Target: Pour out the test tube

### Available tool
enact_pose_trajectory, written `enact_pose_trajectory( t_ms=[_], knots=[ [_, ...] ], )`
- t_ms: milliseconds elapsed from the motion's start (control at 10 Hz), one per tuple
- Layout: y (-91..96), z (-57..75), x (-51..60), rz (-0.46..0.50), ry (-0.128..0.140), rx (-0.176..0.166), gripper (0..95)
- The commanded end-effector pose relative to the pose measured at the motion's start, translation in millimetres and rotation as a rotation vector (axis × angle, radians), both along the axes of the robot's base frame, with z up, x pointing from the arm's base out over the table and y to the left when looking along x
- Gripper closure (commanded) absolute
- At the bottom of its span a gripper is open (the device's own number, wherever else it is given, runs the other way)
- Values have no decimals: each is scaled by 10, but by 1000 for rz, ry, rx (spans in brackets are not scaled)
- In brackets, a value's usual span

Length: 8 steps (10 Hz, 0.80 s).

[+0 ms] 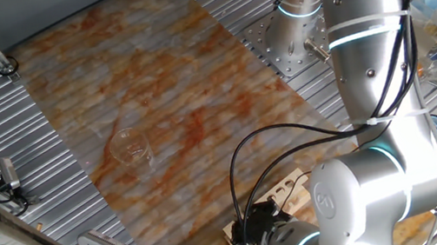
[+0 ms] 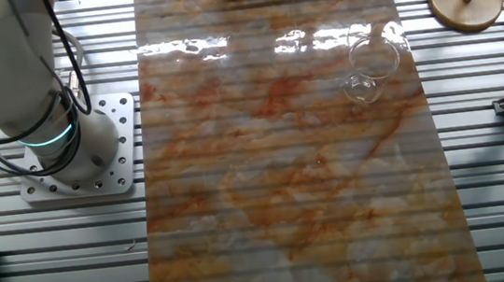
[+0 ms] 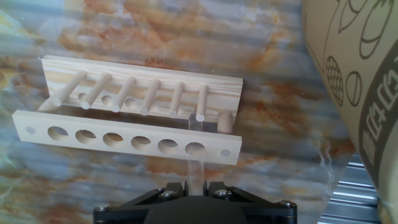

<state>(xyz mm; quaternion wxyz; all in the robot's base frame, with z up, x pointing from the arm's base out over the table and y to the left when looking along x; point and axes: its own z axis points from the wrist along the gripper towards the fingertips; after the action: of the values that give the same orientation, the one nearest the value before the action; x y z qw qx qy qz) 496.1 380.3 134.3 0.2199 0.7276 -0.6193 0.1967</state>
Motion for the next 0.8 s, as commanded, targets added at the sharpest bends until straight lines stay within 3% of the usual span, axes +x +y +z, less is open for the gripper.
enact_pose_trajectory(
  t_ms=[100,800],
  knots=[
    [0,-14,-1,0,-2,1,950],
    [6,-86,-12,0,-5,0,950]
  ],
)
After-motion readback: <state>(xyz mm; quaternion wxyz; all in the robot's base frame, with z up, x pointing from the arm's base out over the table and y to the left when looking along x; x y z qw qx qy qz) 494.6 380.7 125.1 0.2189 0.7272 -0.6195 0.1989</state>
